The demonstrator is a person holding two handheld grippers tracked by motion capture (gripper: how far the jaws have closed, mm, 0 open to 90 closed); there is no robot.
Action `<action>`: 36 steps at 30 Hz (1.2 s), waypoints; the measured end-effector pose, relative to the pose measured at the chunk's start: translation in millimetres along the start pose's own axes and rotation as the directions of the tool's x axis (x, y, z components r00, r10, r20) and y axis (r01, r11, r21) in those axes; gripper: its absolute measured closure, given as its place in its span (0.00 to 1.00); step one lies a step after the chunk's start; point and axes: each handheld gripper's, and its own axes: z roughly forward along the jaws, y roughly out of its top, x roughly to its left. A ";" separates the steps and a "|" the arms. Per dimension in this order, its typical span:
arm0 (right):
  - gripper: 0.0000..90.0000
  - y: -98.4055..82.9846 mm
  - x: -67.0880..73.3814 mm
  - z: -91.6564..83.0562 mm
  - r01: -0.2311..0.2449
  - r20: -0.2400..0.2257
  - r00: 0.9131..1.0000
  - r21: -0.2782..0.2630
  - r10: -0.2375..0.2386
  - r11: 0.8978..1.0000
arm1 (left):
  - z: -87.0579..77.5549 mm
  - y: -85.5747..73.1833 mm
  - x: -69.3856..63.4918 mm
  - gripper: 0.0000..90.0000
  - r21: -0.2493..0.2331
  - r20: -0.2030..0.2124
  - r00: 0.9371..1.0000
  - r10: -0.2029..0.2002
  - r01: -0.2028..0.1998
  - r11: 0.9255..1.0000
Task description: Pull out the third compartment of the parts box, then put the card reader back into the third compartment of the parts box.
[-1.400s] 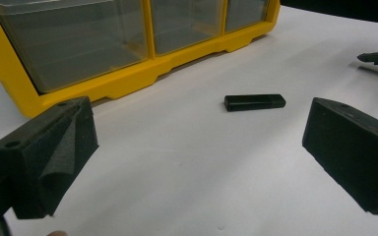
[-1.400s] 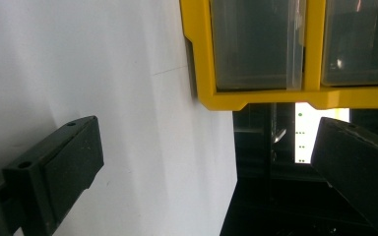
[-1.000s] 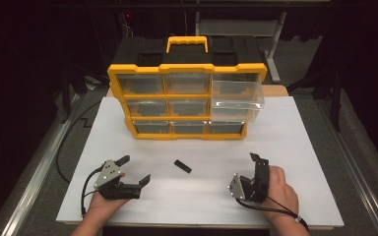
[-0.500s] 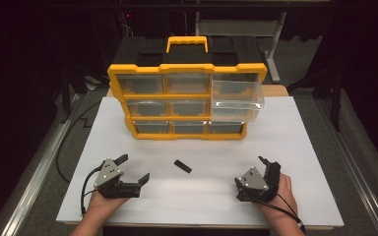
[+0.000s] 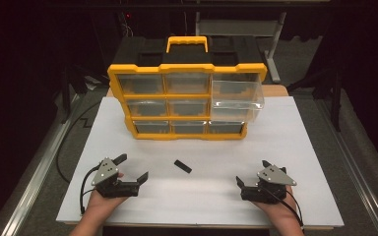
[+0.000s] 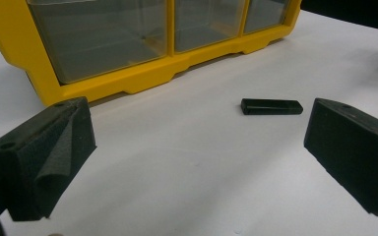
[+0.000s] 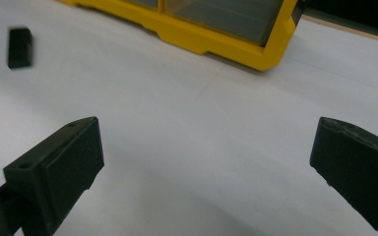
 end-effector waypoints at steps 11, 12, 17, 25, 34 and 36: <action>0.00 5.5 -3.3 1.3 -0.117 -0.095 0.989 -0.066 0.110 0.991 | 0.9 0.6 1.7 0.00 0.005 0.011 1.000 -0.027 0.027 1.000; 0.00 5.5 -2.7 2.0 -0.107 -0.094 0.990 -0.060 0.101 0.992 | 0.7 0.6 1.5 0.00 0.006 0.012 1.000 -0.027 0.027 1.000; 0.00 6.8 -1.5 3.8 -0.068 -0.084 0.994 -0.055 0.063 0.996 | 0.6 0.3 0.9 0.00 0.004 0.005 1.000 -0.016 0.016 1.000; 0.00 8.1 0.0 5.9 -0.048 -0.071 0.996 -0.011 0.047 0.999 | 1.4 0.1 -1.3 0.00 0.000 0.001 1.000 -0.008 0.008 1.000; 0.00 10.1 2.4 7.8 -0.038 -0.082 0.996 0.058 0.042 0.998 | 0.2 -0.1 -2.6 0.00 0.008 0.006 1.000 0.005 -0.005 1.000; 0.00 10.7 3.4 9.1 -0.027 -0.090 0.995 0.076 0.033 0.997 | -1.0 -0.2 -3.3 0.00 0.007 0.003 1.000 0.005 -0.005 1.000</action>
